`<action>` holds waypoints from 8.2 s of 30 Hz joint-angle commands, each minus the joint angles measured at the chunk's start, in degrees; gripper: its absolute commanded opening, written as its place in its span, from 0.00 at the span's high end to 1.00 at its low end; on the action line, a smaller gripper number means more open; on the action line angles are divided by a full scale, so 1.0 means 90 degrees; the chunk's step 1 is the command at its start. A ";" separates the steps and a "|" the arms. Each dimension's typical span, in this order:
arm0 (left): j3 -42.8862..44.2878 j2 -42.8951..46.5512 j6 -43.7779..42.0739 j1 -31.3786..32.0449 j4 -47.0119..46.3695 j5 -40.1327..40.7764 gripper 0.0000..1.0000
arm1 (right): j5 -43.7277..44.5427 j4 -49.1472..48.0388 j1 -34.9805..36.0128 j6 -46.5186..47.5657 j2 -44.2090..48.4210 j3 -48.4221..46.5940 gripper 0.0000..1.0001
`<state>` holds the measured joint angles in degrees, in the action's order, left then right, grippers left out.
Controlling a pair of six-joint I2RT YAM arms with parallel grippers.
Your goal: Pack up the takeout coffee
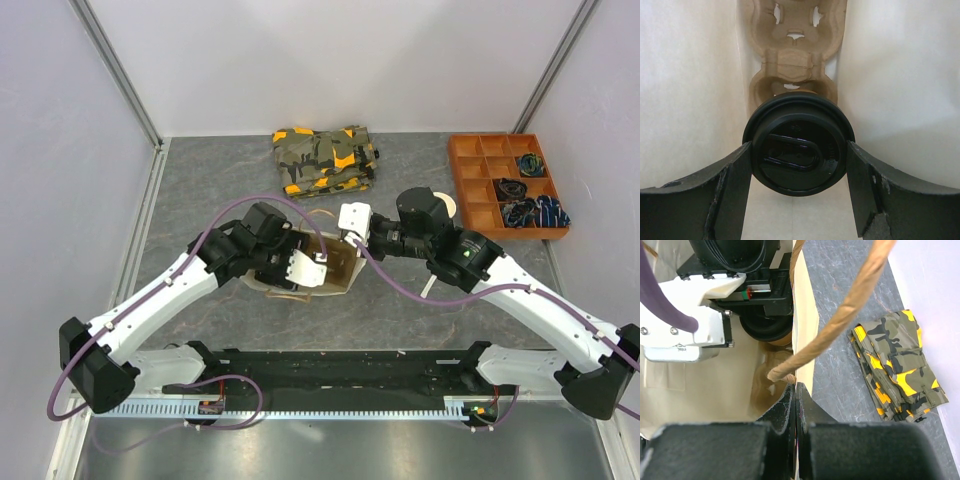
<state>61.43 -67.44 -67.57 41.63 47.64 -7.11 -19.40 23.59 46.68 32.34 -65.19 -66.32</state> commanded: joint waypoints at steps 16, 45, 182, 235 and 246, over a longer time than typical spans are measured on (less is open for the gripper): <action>-0.0262 0.0286 0.0526 0.0033 -0.1084 0.0097 0.79 | -0.0267 -0.0336 0.0019 -0.0693 0.0192 -0.0014 1.00; -0.0917 0.0413 0.0291 0.0043 -0.2627 0.0390 0.88 | -0.0823 0.0005 -0.0557 -0.1093 -0.0130 -0.0306 1.00; 0.3184 -0.2673 0.1297 -0.0758 -0.0342 -0.0645 0.01 | -0.3128 0.3003 -0.2676 0.0245 -0.3460 -0.3148 1.00; 0.3565 -0.2205 0.2097 -0.0817 -0.0068 -0.1221 0.55 | -0.2679 0.1929 -0.2501 0.0704 -0.2494 -0.2367 1.00; 0.3663 -0.1853 0.2537 -0.0856 -0.0205 -0.1114 0.64 | -0.2542 0.1480 -0.2442 0.0928 -0.2122 -0.1908 1.00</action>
<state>92.01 -87.29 -48.25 34.41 47.90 -16.64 -42.09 40.69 24.29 38.20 -86.78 -84.29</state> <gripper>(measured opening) 0.367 0.007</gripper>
